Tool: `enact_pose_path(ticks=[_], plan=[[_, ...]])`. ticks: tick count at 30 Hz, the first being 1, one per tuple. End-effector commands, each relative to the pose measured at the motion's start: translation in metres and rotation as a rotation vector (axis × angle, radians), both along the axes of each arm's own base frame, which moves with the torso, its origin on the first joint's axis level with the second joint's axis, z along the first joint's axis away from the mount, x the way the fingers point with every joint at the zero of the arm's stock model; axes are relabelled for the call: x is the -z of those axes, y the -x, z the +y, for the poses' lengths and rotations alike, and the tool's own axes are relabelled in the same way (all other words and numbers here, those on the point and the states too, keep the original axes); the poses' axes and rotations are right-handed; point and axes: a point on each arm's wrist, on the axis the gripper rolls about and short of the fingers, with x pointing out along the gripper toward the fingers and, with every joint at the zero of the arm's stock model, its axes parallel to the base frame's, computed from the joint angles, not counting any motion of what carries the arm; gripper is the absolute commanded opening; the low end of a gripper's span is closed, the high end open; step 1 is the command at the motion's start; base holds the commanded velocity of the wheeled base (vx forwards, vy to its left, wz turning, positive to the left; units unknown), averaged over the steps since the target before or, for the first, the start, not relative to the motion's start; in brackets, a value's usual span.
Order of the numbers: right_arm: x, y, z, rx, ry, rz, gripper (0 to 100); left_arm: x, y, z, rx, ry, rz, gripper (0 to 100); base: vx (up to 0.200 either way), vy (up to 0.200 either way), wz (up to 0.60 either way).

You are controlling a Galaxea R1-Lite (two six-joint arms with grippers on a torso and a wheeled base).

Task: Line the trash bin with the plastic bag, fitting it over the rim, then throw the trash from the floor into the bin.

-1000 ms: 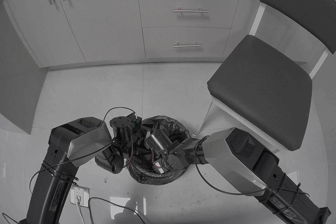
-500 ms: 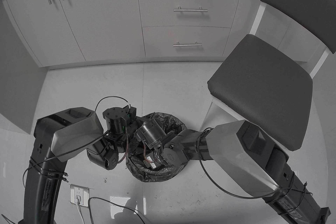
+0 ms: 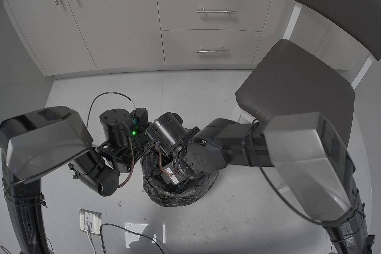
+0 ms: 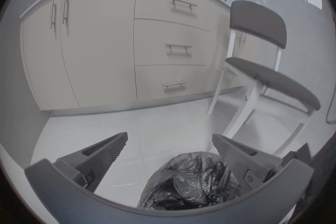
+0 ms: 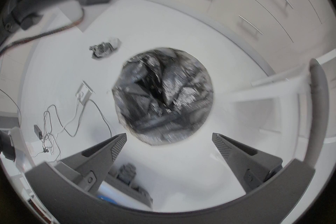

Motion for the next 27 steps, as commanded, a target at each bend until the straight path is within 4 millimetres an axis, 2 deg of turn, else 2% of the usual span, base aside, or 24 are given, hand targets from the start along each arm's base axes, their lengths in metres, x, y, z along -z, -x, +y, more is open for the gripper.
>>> enact_pose_path(ticks=[1, 3, 5, 6, 7, 9, 10, 11, 14, 15, 16, 20, 21, 24, 27], plan=[[-0.065, 0.018, -0.029, 0.054, 0.002, 0.007, 100, -0.052, 0.033, 0.016, -0.001, 0.059, -0.063, 100, 0.000, 0.000, 0.00], [-0.086, 0.022, -0.056, 0.141, 0.032, 0.054, 100, -0.060, 0.037, 0.040, -0.066, 0.057, -0.068, 100, 0.000, 0.000, 0.00], [-0.088, 0.023, -0.059, 0.152, 0.036, 0.060, 100, -0.060, 0.037, 0.044, -0.075, 0.056, -0.067, 100, 0.000, 0.000, 0.00], [-0.109, 0.029, -0.088, 0.270, 0.048, 0.111, 100, -0.065, 0.035, 0.080, -0.176, 0.047, -0.056, 100, 0.000, 0.000, 0.00], [-0.115, 0.029, -0.100, 0.321, 0.047, 0.127, 100, -0.065, 0.033, 0.094, -0.219, 0.040, -0.041, 100, 0.000, 0.000, 0.00], [-0.119, 0.024, -0.119, 0.430, 0.036, 0.156, 100, -0.065, 0.029, 0.119, -0.294, 0.028, -0.003, 100, 0.000, 0.000, 0.00], [-0.119, 0.024, -0.119, 0.430, 0.036, 0.156, 100, -0.065, 0.029, 0.119, -0.294, 0.028, -0.003, 100, 0.000, 0.000, 0.00], [-0.124, 0.019, -0.139, 0.554, 0.007, 0.177, 100, -0.066, 0.026, 0.143, -0.365, 0.019, 0.028, 100, 0.000, 0.000, 0.00], [-0.131, 0.018, -0.171, 0.704, -0.005, 0.263, 100, -0.068, 0.023, 0.171, -0.442, 0.011, 0.068, 100, 0.000, 0.000, 0.00], [-0.131, 0.018, -0.171, 0.704, -0.005, 0.263, 100, -0.068, 0.023, 0.171, -0.442, 0.011, 0.068, 100, 0.000, 0.000, 0.00], [-0.134, 0.017, -0.192, 0.783, -0.022, 0.349, 100, -0.071, 0.019, 0.192, -0.492, 0.012, 0.083, 100, 0.000, 0.000, 0.00], [-0.144, 0.018, -0.219, 0.883, -0.079, 0.454, 100, -0.067, 0.010, 0.232, -0.515, 0.024, 0.120, 100, 0.000, 0.000, 0.00], [-0.145, 0.018, -0.222, 0.892, -0.088, 0.462, 100, -0.064, 0.009, 0.237, -0.516, 0.025, 0.128, 100, 0.000, 0.000, 0.00], [-0.148, 0.016, -0.232, 0.937, -0.138, 0.479, 100, -0.040, -0.013, 0.266, -0.554, 0.028, 0.192, 100, 0.000, 0.000, 0.00], [-0.143, 0.012, -0.232, 0.952, -0.134, 0.485, 100, -0.025, -0.032, 0.280, -0.575, 0.024, 0.222, 100, 0.000, 0.000, 0.00]])
